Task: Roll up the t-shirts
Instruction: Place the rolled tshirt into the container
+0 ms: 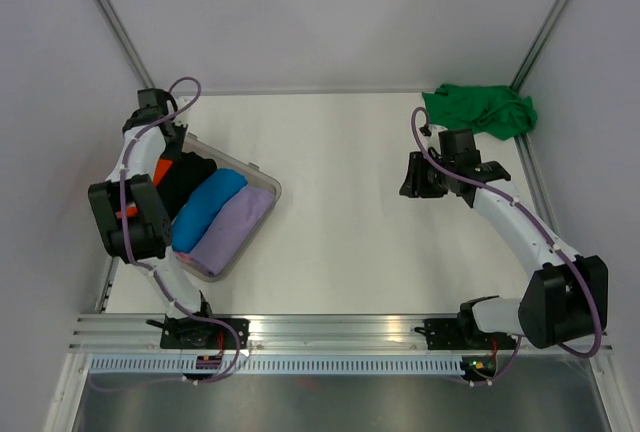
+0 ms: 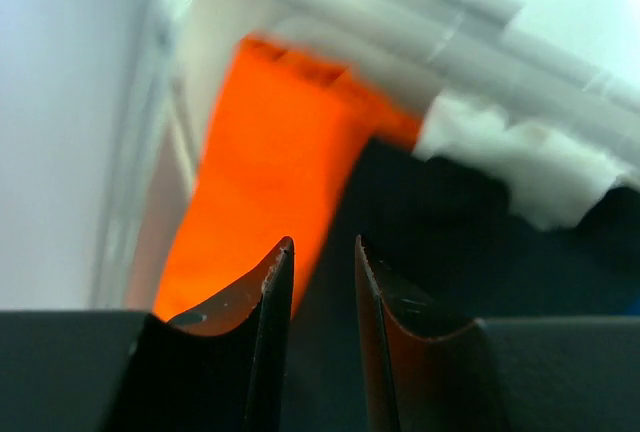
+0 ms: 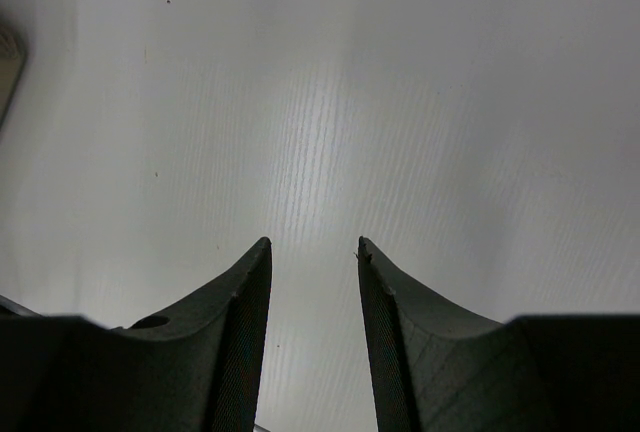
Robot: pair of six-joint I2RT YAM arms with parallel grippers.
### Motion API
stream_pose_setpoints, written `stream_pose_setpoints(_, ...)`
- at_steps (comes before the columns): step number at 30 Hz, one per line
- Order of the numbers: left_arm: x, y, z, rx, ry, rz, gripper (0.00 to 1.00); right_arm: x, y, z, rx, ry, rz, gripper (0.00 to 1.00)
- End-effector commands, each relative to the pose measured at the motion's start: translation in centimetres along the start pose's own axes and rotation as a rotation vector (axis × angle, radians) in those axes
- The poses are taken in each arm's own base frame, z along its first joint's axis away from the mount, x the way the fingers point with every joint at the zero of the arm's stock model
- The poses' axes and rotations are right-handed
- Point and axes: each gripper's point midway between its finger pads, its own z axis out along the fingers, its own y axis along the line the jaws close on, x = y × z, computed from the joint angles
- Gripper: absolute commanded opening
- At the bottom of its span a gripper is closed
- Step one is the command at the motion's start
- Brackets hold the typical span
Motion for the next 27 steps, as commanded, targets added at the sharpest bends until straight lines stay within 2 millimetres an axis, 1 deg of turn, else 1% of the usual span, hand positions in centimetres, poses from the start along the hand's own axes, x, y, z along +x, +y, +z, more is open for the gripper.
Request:
stream_pose_setpoints(1, -2.0, -0.5, 1.5, -0.046, 0.015, -0.008, 0.35, -1.0, -0.1, -1.1, 0.018, -0.084, -0.001, 0.46)
stream_pose_setpoints(2, -1.9, -0.9, 2.8, -0.049, 0.042, 0.002, 0.35, -0.9, -0.1, -1.3, 0.021, -0.090, 0.001, 0.46)
stream_pose_setpoints(3, -2.9, -1.3, 2.9, -0.053, 0.026, 0.012, 0.34, -0.9, -0.1, -1.7, 0.021, -0.102, -0.001, 0.46)
stream_pose_setpoints(4, -3.2, -1.6, 3.3, -0.050, 0.029, 0.019, 0.34, -0.4, -0.3, -1.6, 0.030, -0.098, 0.002, 0.46)
stream_pose_setpoints(5, -3.0, -2.2, 4.1, -0.038, 0.042, 0.027, 0.34, -0.2, -0.4, -1.8, 0.034, -0.101, 0.003, 0.46)
stream_pose_setpoints(6, -3.6, -2.7, 4.2, -0.029, 0.031, 0.033, 0.34, 0.1, -0.5, -1.9, 0.038, -0.105, 0.003, 0.46)
stream_pose_setpoints(8, -3.8, -3.8, 4.4, -0.001, 0.026, 0.026, 0.34, 0.3, -0.8, -2.1, 0.052, -0.109, 0.006, 0.46)
stream_pose_setpoints(10, -4.2, -4.4, 3.9, 0.016, 0.012, -0.003, 0.34, 0.7, -1.0, -2.2, 0.059, -0.105, 0.008, 0.46)
stream_pose_setpoints(12, -4.5, -3.9, 3.3, -0.003, -0.001, -0.011, 0.34, 0.9, -1.1, -2.2, 0.061, -0.099, 0.004, 0.46)
stream_pose_setpoints(15, -4.4, -2.1, 2.3, -0.073, -0.001, -0.002, 0.34, 0.7, -1.2, -2.3, 0.071, -0.099, -0.004, 0.46)
stream_pose_setpoints(17, -5.4, -1.2, 0.3, -0.094, -0.045, -0.012, 0.34, 0.2, -1.3, -2.3, 0.082, -0.116, -0.010, 0.46)
stream_pose_setpoints(18, -5.9, -0.9, -0.7, -0.097, -0.068, -0.013, 0.37, -0.4, -1.6, -2.3, 0.095, -0.138, -0.012, 0.47)
stream_pose_setpoints(19, -7.1, 0.0, -3.1, -0.116, -0.126, -0.021, 0.39, -0.9, -1.7, -2.4, 0.106, -0.158, -0.011, 0.46)
stream_pose_setpoints(20, -7.7, 0.5, -4.4, -0.133, -0.153, -0.022, 0.43, -1.3, -2.1, -2.5, 0.132, -0.175, -0.002, 0.46)
stream_pose_setpoints(21, -8.1, 1.1, -5.7, -0.153, -0.178, -0.020, 0.52, -2.2, -2.4, -2.7, 0.155, -0.212, 0.006, 0.47)
stream_pose_setpoints(22, -8.5, 2.3, -7.9, -0.199, -0.211, -0.016, 0.56, -3.1, -3.1, -3.0, 0.201, -0.250, 0.009, 0.47)
stream_pose_setpoints(23, -8.6, 3.1, -9.0, -0.220, -0.226, -0.018, 0.60, -3.8, -3.4, -3.3, 0.224, -0.280, 0.007, 0.47)
stream_pose_setpoints(24, -7.9, 4.1, -9.6, -0.245, -0.221, -0.030, 0.68, -5.2, -3.4, -3.8, 0.238, -0.331, -0.001, 0.48)
stream_pose_setpoints(25, -7.2, 5.1, -10.1, -0.274, -0.211, -0.041, 0.71, -5.8, -3.6, -3.9, 0.253, -0.352, -0.007, 0.48)
stream_pose_setpoints(26, -6.2, 6.7, -11.3, -0.310, -0.212, -0.070, 0.74, -6.5, -4.3, -4.3, 0.295, -0.377, -0.021, 0.49)
stream_pose_setpoints(27, -4.6, 7.1, -11.1, -0.319, -0.181, -0.083, 0.79, -7.3, -4.6, -4.2, 0.313, -0.400, -0.027, 0.50)
